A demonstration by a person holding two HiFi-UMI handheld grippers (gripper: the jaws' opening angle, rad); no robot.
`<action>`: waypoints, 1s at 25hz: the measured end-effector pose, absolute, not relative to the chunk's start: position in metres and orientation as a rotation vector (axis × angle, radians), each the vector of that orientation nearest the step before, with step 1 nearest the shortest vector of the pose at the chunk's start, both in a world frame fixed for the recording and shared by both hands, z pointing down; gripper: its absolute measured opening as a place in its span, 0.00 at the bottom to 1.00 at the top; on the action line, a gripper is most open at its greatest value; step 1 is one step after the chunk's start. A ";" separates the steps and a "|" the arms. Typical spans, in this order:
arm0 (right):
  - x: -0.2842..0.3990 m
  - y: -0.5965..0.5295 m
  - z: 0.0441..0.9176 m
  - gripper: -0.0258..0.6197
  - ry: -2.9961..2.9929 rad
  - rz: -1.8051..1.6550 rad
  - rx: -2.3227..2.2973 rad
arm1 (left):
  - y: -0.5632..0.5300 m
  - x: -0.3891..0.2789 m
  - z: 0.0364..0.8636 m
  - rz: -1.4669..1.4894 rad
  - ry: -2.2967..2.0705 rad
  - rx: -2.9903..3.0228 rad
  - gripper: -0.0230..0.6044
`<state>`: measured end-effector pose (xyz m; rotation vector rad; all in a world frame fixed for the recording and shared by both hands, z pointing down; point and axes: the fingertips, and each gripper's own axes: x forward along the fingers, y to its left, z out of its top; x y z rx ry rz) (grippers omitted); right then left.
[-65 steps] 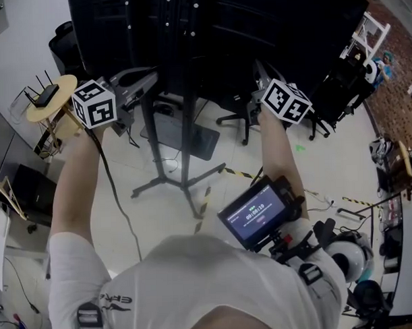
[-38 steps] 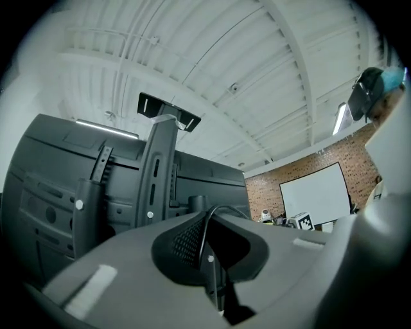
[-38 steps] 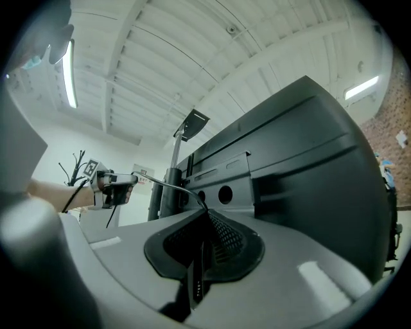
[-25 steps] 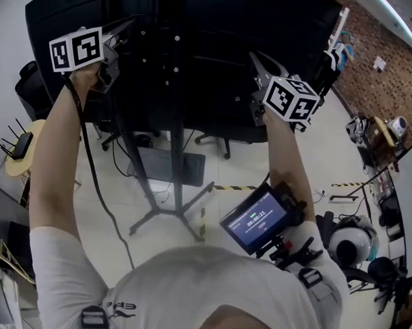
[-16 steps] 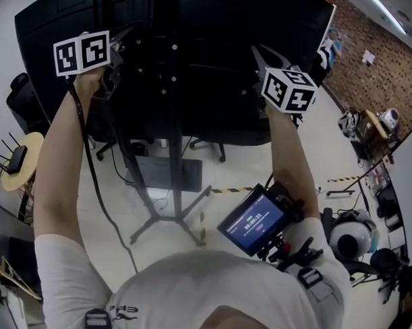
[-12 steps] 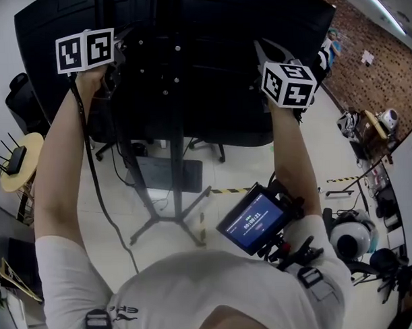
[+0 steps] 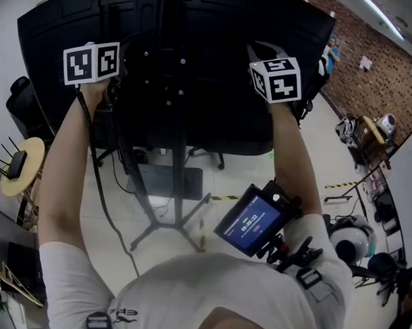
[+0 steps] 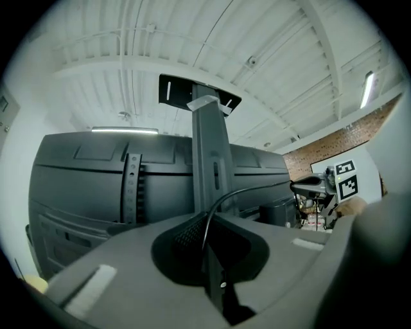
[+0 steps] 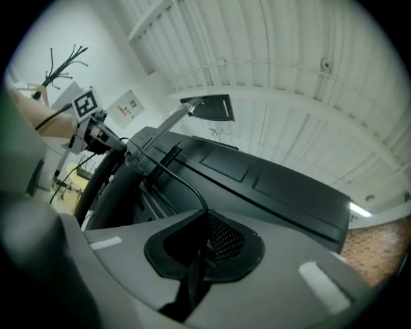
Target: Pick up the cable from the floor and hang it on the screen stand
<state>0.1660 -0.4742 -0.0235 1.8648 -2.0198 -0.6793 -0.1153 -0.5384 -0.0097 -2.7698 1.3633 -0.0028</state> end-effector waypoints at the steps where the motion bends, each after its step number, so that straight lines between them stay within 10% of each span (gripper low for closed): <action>1: 0.164 -0.473 -0.024 0.07 -1.975 -0.698 1.845 | -0.537 -0.117 -0.009 -0.023 1.382 -2.757 0.04; 25: 0.122 -0.532 -0.003 0.07 -1.277 -0.968 1.479 | -0.561 -0.137 0.036 -0.291 1.569 -2.743 0.04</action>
